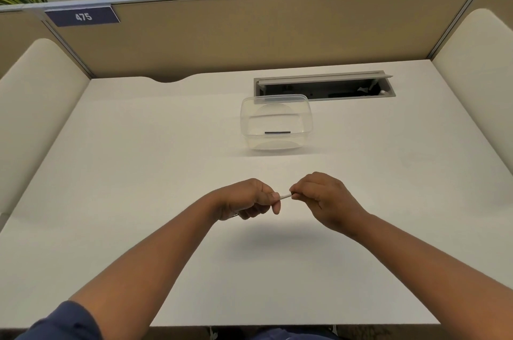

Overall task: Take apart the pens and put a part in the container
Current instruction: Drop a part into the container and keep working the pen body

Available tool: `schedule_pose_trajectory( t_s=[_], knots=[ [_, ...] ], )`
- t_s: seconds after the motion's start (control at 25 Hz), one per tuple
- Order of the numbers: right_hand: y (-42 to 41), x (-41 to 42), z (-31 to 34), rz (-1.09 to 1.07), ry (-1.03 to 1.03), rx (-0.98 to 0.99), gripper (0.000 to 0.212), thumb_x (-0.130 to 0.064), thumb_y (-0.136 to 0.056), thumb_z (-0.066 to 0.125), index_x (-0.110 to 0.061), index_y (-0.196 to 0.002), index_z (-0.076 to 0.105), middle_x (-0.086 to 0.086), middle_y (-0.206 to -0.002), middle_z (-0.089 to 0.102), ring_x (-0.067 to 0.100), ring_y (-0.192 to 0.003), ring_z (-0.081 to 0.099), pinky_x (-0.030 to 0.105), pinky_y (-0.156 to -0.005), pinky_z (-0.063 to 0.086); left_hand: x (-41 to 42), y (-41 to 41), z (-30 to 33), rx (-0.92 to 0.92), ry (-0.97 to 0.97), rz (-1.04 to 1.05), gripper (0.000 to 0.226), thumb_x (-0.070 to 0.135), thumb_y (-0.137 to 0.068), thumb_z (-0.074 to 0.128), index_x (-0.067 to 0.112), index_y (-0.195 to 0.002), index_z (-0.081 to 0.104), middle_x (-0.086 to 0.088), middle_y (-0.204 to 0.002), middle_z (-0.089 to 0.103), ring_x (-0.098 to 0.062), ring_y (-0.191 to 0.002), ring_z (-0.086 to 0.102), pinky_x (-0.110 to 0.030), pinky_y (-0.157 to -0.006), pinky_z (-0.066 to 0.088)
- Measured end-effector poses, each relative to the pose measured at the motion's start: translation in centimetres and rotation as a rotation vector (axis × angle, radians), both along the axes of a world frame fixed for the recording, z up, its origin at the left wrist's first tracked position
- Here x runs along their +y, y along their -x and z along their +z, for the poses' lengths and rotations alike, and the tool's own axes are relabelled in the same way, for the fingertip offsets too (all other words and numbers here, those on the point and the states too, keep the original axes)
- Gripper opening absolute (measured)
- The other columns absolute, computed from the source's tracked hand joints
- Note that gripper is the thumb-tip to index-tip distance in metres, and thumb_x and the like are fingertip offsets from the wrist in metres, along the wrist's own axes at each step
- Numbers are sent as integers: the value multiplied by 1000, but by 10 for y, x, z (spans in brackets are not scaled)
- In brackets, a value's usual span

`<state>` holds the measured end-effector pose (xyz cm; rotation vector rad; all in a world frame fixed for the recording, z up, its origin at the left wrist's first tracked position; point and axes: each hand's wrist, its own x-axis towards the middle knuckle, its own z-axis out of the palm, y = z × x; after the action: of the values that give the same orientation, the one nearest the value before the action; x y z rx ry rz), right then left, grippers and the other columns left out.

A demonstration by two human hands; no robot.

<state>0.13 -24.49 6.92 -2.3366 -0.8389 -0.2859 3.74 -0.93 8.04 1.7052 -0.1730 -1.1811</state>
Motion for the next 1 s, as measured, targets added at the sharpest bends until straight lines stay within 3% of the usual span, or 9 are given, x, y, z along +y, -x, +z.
schedule_pose_trajectory(
  t_s=[0.12, 0.24, 0.36, 0.44, 0.52, 0.6, 0.72, 0.8, 1.0],
  knots=[
    [2, 2, 3, -53, 36, 38, 4, -7, -89, 70, -9, -86, 71, -2, -70, 62, 19, -64, 52, 30, -61, 41, -2, 0, 3, -41, -22, 6, 30, 32, -101, 54, 18, -81, 73, 9, -55, 40, -11, -49, 27, -22, -48, 22],
    [1, 15, 10, -361, -148, 625, 15, -15, -89, 67, -19, -75, 69, -11, -62, 61, 5, -57, 49, 24, -57, 39, -12, 5, 4, -399, -225, 19, 31, 37, -99, 54, 25, -77, 72, 15, -54, 46, -10, -53, 40, -24, -53, 35],
    [-11, 9, 16, -509, -376, 1203, 15, -10, -88, 63, -11, -76, 72, 3, -66, 65, 15, -59, 51, 25, -55, 41, -23, 13, 1, -853, -576, -115, 26, 43, -98, 47, 35, -77, 60, 15, -61, 56, -8, -59, 50, -27, -54, 35],
    [-13, 3, 17, -468, -397, 1332, 17, -9, -91, 61, -8, -79, 72, 6, -68, 64, 17, -60, 50, 26, -55, 41, -25, 15, -3, -956, -614, -149, 26, 44, -99, 45, 38, -76, 55, 15, -61, 55, -8, -60, 50, -27, -51, 29],
    [-11, 2, 11, -384, -269, 1137, 19, -16, -93, 62, -15, -77, 72, -3, -66, 66, 10, -59, 53, 24, -57, 43, -22, 11, -5, -741, -479, -80, 27, 41, -99, 48, 33, -78, 64, 18, -60, 55, -3, -57, 49, -26, -54, 34],
    [-5, 4, 4, -311, -143, 706, 18, -17, -92, 65, -21, -77, 73, -12, -66, 66, 4, -60, 54, 24, -60, 43, -16, 7, -7, -445, -247, 32, 31, 36, -100, 53, 24, -80, 73, 19, -54, 51, -3, -51, 43, -21, -53, 34],
    [-2, -2, -5, -57, 9, 51, 6, -4, -87, 72, -9, -89, 75, 1, -77, 69, 18, -68, 58, 29, -63, 47, -8, 1, -4, -153, -93, 48, 31, 35, -99, 55, 19, -82, 75, 13, -55, 46, -8, -49, 33, -21, -48, 26],
    [1, -2, -8, -15, 50, -23, 7, -2, -86, 73, -8, -88, 74, 2, -77, 70, 20, -67, 57, 28, -63, 45, -6, 1, -5, -120, -80, 17, 30, 36, -98, 56, 19, -82, 74, 11, -56, 45, -9, -49, 31, -21, -48, 25],
    [-9, 15, 5, -509, -467, 1087, 17, -1, -86, 59, -11, -75, 68, 4, -70, 71, 10, -56, 60, 25, -54, 48, -23, 11, -9, -562, -324, 31, 31, 38, -100, 52, 26, -77, 69, 18, -49, 48, -4, -48, 42, -24, -51, 33]
  ],
)
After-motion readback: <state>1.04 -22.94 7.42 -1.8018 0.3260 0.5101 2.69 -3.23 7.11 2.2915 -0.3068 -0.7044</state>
